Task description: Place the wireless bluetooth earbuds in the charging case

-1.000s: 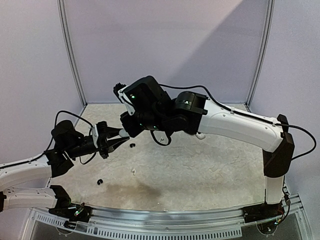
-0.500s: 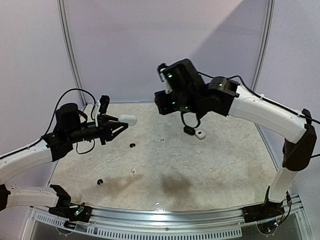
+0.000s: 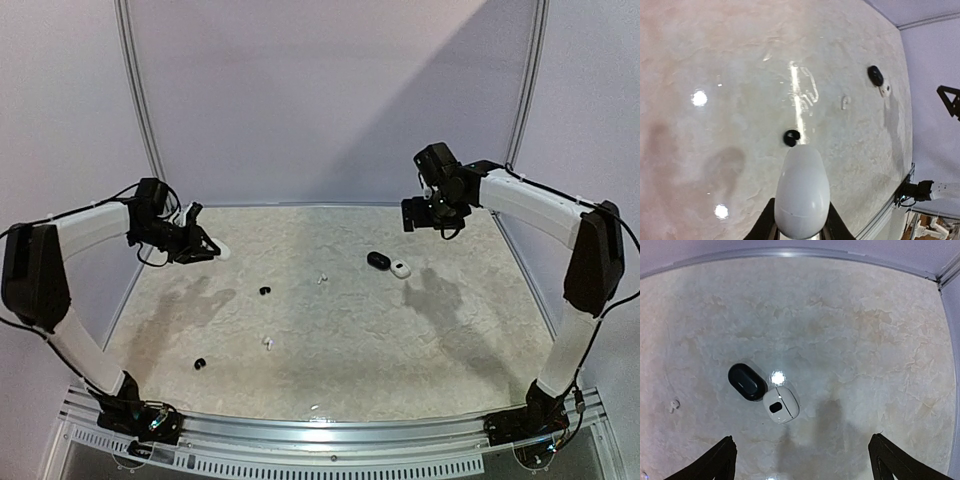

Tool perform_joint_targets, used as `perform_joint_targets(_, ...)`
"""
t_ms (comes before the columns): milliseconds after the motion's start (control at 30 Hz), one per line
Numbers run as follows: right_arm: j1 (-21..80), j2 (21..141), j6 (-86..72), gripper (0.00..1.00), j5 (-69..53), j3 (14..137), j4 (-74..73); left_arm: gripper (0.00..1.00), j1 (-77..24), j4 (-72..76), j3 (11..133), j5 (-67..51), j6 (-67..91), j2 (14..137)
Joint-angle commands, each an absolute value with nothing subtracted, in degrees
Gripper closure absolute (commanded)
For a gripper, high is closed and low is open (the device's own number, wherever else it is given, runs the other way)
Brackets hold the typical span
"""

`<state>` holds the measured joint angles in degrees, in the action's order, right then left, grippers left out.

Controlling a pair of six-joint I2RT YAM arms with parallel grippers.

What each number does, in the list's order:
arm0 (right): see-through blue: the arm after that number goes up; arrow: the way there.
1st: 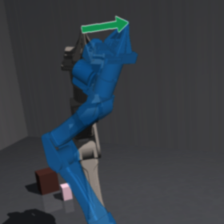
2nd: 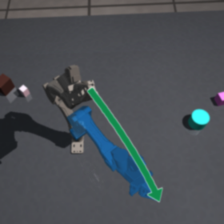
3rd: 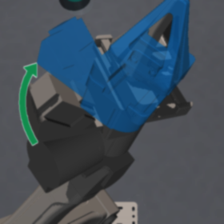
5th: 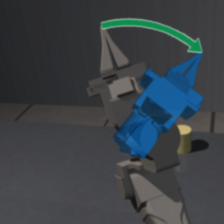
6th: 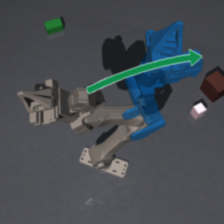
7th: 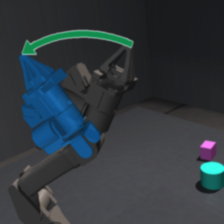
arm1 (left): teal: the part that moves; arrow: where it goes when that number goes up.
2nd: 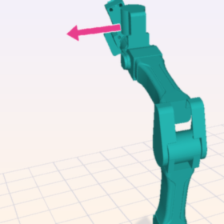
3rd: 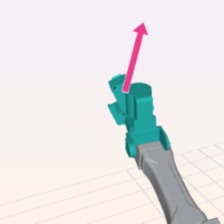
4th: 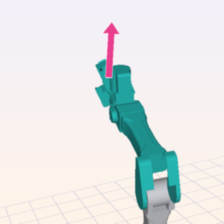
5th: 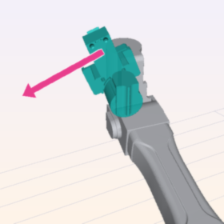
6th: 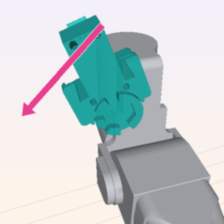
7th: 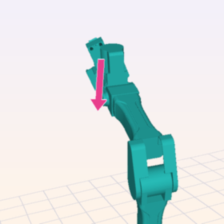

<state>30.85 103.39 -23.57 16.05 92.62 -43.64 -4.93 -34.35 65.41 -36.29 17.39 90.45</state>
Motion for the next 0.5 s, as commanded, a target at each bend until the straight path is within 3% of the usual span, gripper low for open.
perform_joint_targets(0,30.0,110.5,-15.2,0.07,8.6,95.2,-46.2,1.0,-2.6,-44.5,71.8,-36.2,16.3,99.3)
perform_joint_targets(433,27.4,124.1,-5.4,0.09,1.6,99.6,-49.7,1.0,-0.3,-38.8,71.4,-40.4,20.5,115.2)
perform_joint_targets(467,27.4,124.5,-5.0,0.09,1.7,99.7,-49.5,0.95,-0.2,-38.8,71.5,-40.1,20.6,116.1)
